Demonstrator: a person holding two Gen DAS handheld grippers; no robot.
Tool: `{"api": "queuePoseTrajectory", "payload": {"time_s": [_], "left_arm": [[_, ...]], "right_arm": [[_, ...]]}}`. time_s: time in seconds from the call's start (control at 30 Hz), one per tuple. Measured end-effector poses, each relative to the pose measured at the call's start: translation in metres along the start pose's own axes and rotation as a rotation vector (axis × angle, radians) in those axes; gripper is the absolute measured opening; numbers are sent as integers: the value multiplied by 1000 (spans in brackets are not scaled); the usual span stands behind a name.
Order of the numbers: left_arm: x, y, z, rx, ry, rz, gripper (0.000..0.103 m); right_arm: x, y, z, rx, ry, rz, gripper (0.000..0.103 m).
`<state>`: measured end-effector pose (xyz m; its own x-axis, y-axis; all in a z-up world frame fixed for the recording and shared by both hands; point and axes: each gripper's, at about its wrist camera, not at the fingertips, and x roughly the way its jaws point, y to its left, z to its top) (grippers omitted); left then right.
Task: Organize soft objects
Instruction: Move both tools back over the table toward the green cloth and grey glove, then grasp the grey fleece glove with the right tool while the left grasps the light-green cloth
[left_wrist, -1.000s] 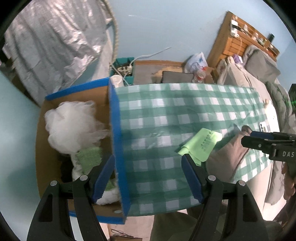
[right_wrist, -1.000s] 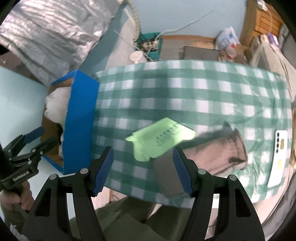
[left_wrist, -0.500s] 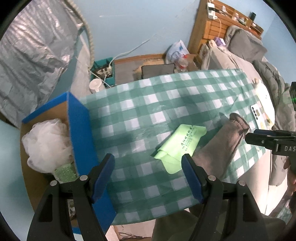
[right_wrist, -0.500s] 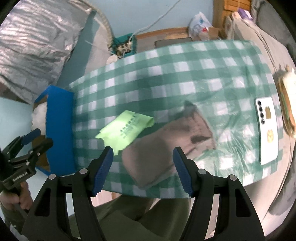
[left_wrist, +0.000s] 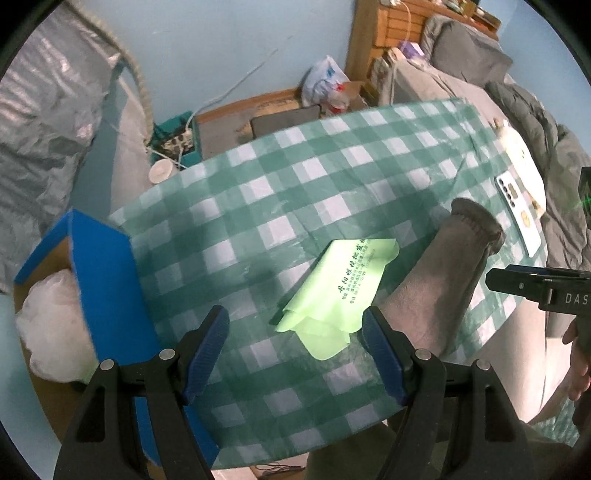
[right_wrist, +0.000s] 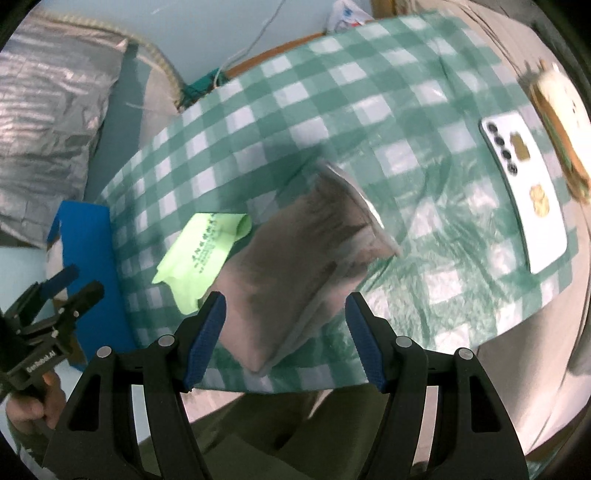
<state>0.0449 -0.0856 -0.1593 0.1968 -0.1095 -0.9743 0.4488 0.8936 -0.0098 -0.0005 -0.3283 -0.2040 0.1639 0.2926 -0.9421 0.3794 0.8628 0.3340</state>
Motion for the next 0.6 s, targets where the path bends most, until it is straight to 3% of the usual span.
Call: {"api": "queuePoseTrajectory", "payload": {"time_s": [0.2,0.6], "left_arm": [[22,-5,10,31,37,-51,76],[61,-14,24,122,64,-64,77]], "right_arm": [[18,-12,-5,71,6,10,67],[48,-28,-8,184,18,20,67]]}}
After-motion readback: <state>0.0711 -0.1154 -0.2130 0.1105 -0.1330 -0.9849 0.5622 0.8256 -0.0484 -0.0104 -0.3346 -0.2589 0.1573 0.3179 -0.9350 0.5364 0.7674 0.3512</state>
